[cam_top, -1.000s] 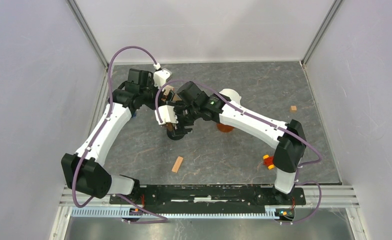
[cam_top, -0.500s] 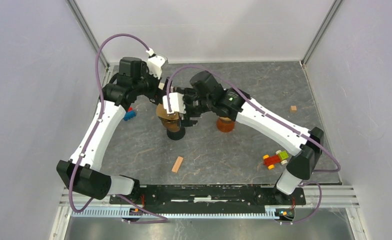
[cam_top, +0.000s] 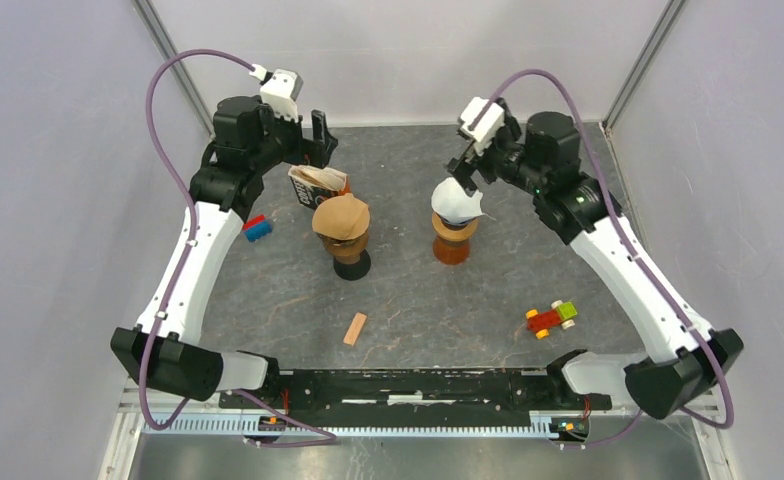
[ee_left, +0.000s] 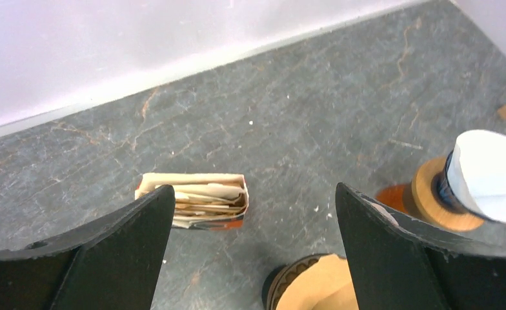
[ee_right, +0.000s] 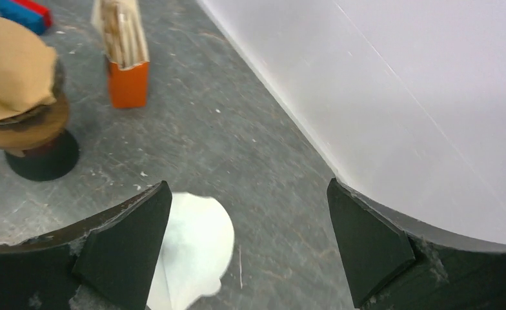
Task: Place the coffee filter in the dripper
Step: Reset both arms
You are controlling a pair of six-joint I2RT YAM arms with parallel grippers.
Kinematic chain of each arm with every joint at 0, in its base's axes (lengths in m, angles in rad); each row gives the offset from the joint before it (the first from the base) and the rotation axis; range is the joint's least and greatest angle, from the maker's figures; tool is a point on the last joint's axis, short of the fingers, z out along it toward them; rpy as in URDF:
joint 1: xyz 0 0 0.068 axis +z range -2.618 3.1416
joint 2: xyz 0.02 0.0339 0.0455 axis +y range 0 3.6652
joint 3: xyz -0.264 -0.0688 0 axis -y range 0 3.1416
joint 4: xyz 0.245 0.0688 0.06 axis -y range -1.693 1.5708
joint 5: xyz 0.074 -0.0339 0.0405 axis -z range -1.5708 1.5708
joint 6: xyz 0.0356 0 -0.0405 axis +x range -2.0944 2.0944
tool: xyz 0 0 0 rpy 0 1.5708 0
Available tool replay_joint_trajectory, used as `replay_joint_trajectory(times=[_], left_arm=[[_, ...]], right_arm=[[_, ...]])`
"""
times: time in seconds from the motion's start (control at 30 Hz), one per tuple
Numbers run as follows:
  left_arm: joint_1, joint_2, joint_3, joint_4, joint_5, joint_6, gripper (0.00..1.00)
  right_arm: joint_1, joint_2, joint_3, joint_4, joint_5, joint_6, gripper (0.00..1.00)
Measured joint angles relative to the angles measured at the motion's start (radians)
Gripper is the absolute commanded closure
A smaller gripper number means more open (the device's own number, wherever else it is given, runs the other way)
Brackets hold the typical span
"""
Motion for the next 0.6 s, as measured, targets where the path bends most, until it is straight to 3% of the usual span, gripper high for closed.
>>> replay_joint_trajectory(times=[0.27,0.6], left_arm=[[0.010,-0.057,-0.100,0.122,-0.038,-0.052,0.00],[0.015,-0.274,-0.220,0.138,-0.066,-0.039,0.00]], right_arm=[[-0.119,-0.156,-0.221,0.116,0.209,0.106,0.02],[-0.124,-0.332,-0.383,0.176,0.420,0.098,0.02]])
